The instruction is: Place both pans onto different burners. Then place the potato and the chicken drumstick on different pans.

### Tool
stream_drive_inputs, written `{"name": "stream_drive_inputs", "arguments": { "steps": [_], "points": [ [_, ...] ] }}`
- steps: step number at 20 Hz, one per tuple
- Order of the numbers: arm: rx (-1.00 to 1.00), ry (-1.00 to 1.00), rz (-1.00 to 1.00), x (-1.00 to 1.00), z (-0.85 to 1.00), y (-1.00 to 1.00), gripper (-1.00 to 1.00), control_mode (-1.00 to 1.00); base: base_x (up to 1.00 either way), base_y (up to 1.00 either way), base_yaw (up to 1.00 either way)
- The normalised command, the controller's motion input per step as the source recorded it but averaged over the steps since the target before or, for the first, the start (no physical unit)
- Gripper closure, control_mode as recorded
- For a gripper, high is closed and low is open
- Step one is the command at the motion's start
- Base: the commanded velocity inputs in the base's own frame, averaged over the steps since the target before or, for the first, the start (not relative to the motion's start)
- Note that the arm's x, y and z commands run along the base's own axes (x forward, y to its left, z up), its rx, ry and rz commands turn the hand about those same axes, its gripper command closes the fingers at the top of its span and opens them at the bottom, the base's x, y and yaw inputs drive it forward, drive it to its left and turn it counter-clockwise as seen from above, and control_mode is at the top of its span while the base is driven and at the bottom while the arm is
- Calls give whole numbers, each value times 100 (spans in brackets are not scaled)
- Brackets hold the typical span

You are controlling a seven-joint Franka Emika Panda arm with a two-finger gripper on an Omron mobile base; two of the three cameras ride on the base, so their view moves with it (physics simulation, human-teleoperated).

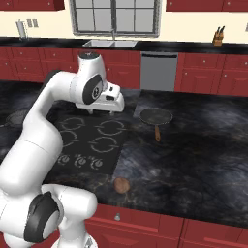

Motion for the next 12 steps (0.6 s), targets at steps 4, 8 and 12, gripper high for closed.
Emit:
{"name": "stream_drive_inputs", "arguments": {
  "steps": [4, 8, 12],
  "points": [
    [-5, 0, 0, 19, -23, -34, -100, -100, 0, 0, 0],
    [-3, 1, 0, 13, -49, -30, -100, -100, 0, 0, 0],
    [0, 0, 0, 14, -31, -39, -100, -100, 0, 0, 0]
  ]
}}
